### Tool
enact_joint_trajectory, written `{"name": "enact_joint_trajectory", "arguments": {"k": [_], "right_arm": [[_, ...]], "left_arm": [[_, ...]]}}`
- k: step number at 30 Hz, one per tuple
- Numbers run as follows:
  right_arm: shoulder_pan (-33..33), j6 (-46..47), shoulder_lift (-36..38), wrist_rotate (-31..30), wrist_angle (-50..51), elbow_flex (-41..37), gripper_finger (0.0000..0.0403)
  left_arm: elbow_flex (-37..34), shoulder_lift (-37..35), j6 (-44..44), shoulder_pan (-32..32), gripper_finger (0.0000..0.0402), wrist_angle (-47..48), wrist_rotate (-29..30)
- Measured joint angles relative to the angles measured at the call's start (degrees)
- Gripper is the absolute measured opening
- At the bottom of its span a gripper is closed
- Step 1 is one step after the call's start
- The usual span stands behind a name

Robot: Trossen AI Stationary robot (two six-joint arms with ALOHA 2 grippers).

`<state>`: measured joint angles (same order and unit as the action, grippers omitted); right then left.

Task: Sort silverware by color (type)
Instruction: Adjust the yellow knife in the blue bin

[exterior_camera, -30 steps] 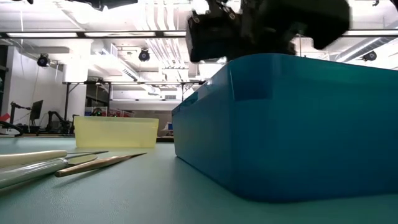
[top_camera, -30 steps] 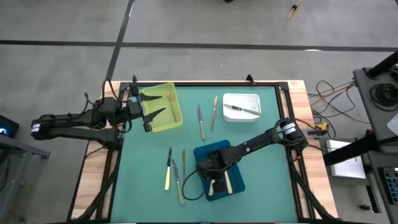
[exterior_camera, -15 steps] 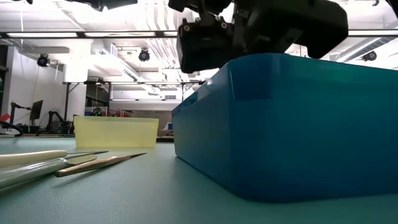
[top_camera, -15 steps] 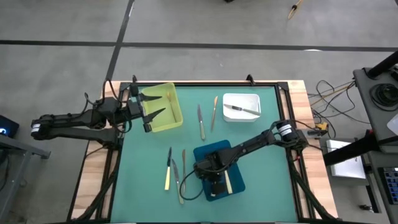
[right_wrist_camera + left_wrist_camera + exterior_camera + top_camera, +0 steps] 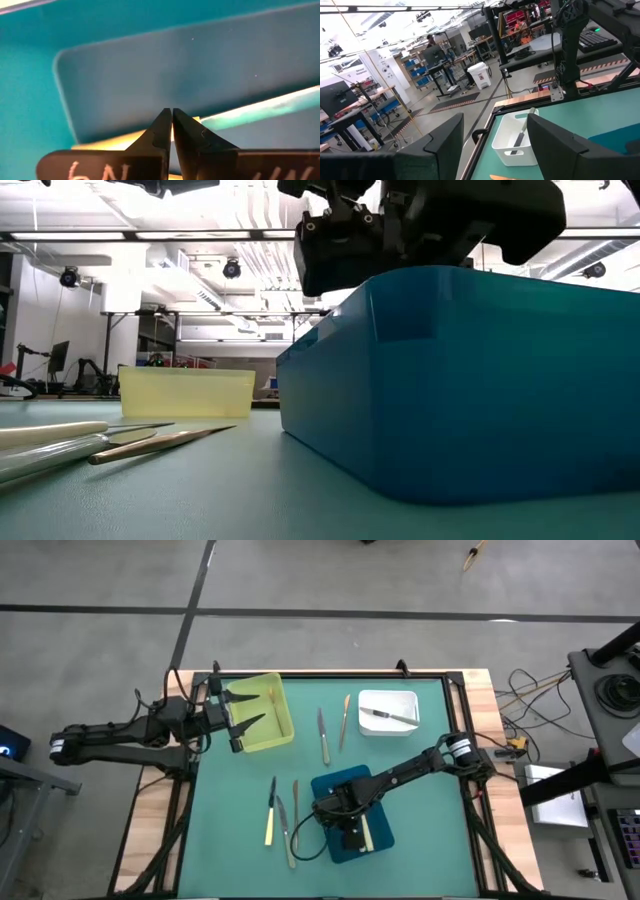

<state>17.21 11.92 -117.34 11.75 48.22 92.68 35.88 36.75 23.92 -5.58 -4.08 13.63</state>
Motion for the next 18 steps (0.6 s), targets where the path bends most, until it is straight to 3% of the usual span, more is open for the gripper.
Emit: {"name": "enact_joint_trajectory", "arguments": {"k": [18], "right_arm": [[0.00, 6.58, 2.38, -1.30, 5.07, 0.02, 0.0009]], "left_arm": [[0.00, 0.00, 0.00, 0.01, 0.0200, 0.00, 0.02]]}}
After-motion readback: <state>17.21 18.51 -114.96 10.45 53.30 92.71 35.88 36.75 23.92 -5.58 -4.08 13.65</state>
